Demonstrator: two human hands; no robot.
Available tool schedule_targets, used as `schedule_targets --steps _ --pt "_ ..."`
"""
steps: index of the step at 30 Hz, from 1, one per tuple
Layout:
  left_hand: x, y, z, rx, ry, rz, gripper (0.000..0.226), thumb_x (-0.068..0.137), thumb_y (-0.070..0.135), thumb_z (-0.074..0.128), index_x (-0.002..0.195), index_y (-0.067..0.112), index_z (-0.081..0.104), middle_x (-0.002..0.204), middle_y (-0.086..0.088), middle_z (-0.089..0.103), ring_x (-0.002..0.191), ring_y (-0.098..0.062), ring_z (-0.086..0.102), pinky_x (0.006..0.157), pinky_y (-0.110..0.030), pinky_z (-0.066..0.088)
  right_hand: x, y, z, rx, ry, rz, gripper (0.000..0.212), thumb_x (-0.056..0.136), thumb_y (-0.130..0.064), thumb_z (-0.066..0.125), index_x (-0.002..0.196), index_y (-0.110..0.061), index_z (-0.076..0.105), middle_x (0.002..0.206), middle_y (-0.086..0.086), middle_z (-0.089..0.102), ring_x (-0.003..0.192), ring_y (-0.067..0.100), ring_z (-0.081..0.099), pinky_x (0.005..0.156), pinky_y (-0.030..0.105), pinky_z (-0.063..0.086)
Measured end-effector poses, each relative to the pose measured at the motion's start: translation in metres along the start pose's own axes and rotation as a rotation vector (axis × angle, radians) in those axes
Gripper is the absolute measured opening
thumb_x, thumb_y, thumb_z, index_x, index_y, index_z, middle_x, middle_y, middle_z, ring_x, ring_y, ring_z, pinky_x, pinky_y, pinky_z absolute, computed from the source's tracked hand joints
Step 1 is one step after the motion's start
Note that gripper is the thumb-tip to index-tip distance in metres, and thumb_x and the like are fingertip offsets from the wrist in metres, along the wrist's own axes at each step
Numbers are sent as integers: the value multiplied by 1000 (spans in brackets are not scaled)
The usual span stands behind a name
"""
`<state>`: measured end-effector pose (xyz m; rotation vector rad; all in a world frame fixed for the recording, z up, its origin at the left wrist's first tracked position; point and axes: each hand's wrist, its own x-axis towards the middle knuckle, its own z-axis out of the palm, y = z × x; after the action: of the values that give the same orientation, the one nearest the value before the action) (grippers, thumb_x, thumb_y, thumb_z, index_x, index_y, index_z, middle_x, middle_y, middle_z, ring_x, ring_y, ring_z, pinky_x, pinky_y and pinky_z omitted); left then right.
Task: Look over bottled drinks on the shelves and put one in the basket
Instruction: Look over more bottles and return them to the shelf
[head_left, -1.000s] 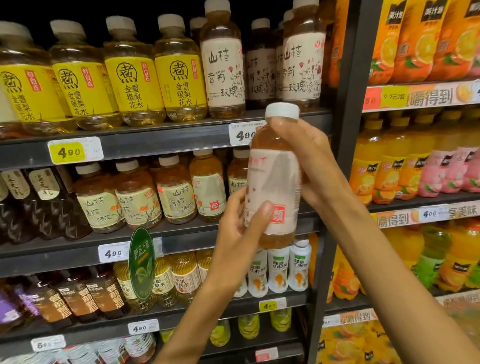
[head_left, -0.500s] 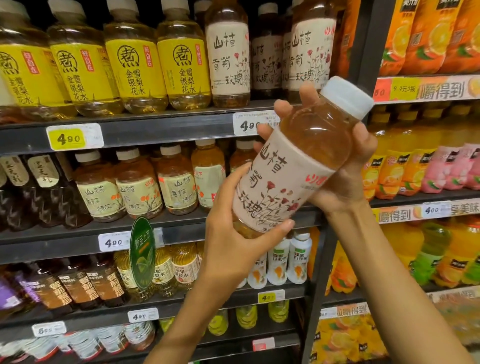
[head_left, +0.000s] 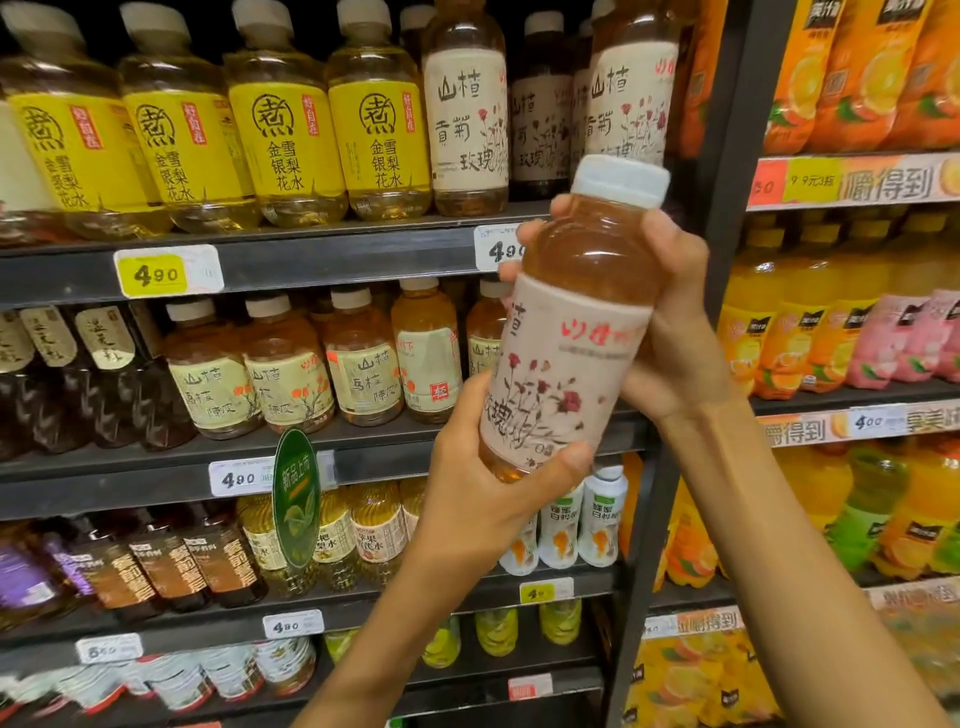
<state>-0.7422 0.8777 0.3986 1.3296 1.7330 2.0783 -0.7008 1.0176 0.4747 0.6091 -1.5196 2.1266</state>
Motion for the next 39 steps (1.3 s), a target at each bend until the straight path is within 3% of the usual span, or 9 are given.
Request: schedule_targets --steps 5,10,14,17,25,30,34,37,39 --pt "1 7 1 -90 -32 -364 65 69 61 73 119 23 59 103 6 74 97 -8 70 84 -25 55 7 12 -9 -8 308 258 43 94 -46 50 119 -12 59 107 14 69 108 31 64 89 41 54" --pt "3 9 -2 -267 -89 -539 76 65 55 69 124 11 57 106 -4 74 100 -15 71 95 -40 52 9 22 -12 -91 471 440 31 92 -47 55 112 -25 62 95 8 72 89 20 69 75 36 58" --pt "0 0 -3 -211 -92 -491 77 68 59 76 129 18 54 112 0 72 106 -14 68 100 -42 49 8 22 -12 -82 435 401 31 91 -48 54 109 -24 64 97 7 73 92 21 70 79 37 58" --pt "1 -9 -4 -188 -94 -379 76 64 51 74 131 22 51 118 1 69 112 -15 64 100 -39 49 10 14 -9 -158 359 224 35 91 -43 54 108 -14 66 110 16 68 112 34 63 99 47 49" --pt "17 -8 -6 -41 -41 -40 64 65 36 78 122 36 48 116 13 67 108 -4 63 83 -14 50 2 -3 13 -450 190 -217 40 87 -32 54 117 -7 58 106 8 68 98 19 65 88 33 53" --pt "13 -3 -12 -89 -101 -40 47 64 37 80 104 52 60 108 15 71 100 -6 68 75 -16 53 2 -21 14 -504 -4 -111 55 76 -36 70 122 -12 52 110 -3 68 108 17 63 92 32 51" --pt "5 -1 -15 -320 -264 -284 86 43 57 88 116 25 56 112 0 73 106 -17 68 82 -24 55 1 -23 13 -384 -84 33 84 64 -52 79 127 -6 47 120 12 60 114 31 58 103 47 45" --pt "4 3 -14 -481 -325 -416 99 46 53 89 128 14 50 125 -11 66 118 -25 61 96 -33 52 1 -17 14 -407 56 55 41 86 -35 66 116 -9 57 112 23 63 107 37 61 101 49 45" --pt "5 3 -15 -582 -305 -412 87 61 48 83 132 12 49 130 -14 62 122 -29 58 104 -41 45 0 -16 16 -415 165 38 26 93 -29 56 109 -9 61 95 10 68 93 23 66 85 36 54"
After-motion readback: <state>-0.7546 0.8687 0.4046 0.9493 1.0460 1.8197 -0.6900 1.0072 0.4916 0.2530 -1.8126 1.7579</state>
